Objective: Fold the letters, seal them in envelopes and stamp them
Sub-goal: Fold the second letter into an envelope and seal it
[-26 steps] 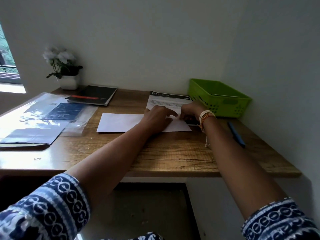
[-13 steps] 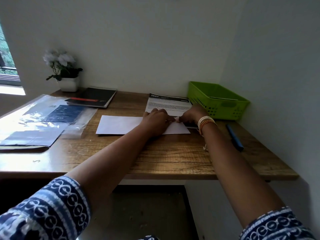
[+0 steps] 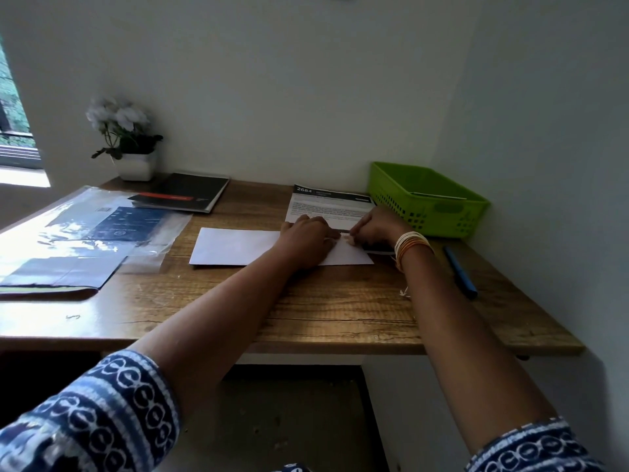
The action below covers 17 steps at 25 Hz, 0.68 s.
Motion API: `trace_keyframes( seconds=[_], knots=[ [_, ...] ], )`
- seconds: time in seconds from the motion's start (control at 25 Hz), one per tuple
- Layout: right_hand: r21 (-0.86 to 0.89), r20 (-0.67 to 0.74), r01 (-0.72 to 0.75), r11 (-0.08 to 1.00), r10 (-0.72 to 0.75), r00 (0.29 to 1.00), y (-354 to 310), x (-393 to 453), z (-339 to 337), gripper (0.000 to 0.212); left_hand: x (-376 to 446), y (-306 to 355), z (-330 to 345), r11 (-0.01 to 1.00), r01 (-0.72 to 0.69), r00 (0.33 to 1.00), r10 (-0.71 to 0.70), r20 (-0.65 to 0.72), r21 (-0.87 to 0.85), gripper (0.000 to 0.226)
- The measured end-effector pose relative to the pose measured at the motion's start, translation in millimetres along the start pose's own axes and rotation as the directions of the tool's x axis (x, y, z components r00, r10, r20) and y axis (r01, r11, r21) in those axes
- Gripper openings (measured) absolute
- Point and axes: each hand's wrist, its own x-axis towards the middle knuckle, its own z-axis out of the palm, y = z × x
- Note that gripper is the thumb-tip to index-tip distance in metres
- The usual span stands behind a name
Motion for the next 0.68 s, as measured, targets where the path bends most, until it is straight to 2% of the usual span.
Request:
trace_keyframes(
  seconds=[0.16, 0.28, 0.36, 0.48, 0.68],
  knots=[
    [0.071, -0.009, 0.052, 0.996, -0.051, 0.999, 4, -1, 0, 0.027, 2, -1, 0, 0.998, 0.045, 0.999, -0.045, 0.003, -0.038, 0.041],
    [0.019, -0.010, 0.062, 0.998, -0.062, 0.998, 4, 0, 2, 0.027, 1, -2, -2, 0.994, 0.076, 0.997, -0.076, 0.003, -0.083, 0.057],
    [-0.037, 0.015, 0.037, 0.999, -0.036, 0.999, 2, 0, 1, 0.029, -4, -3, -6, 0.994, 0.108, 0.993, -0.106, 0.059, -0.031, 0.077],
    [-0.120, 0.038, 0.036, 0.992, -0.032, 0.999, 2, -1, 0, 0.032, -13, -9, -19, 0.975, 0.221, 0.962, -0.223, 0.156, 0.035, 0.100],
    [-0.127, 0.018, 0.083, 0.988, -0.082, 0.996, 4, -3, 3, 0.027, -13, -22, -27, 0.925, 0.361, 0.915, -0.376, 0.146, 0.122, 0.116]
  ],
)
